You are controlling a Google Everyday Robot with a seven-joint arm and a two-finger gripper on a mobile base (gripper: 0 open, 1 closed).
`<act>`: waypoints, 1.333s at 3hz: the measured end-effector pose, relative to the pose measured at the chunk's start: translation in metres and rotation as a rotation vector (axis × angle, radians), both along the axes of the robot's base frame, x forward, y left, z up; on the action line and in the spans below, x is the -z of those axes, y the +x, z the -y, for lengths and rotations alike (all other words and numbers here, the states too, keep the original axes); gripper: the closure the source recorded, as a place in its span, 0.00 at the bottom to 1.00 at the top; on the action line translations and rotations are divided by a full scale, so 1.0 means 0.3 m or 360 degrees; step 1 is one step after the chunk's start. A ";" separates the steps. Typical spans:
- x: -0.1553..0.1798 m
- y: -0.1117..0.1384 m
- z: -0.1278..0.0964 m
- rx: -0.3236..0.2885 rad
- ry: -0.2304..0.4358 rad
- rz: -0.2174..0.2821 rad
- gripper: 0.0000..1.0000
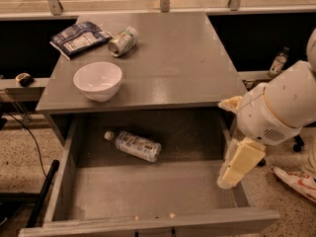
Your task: Pick blue plastic bottle from top drawer and place on counter
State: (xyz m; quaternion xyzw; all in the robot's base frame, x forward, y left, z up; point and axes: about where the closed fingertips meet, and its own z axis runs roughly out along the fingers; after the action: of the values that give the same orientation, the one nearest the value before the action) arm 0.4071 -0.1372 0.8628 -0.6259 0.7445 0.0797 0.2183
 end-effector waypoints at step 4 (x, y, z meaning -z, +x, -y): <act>0.419 0.107 -0.320 0.0184 0.0571 -0.0146 0.00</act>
Offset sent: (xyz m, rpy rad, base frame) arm 0.0711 0.0942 -0.1070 0.4702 0.0178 -0.0648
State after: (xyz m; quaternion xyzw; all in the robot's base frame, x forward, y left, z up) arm 0.4391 -0.0412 0.7370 -0.5289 0.7622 0.2271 0.2964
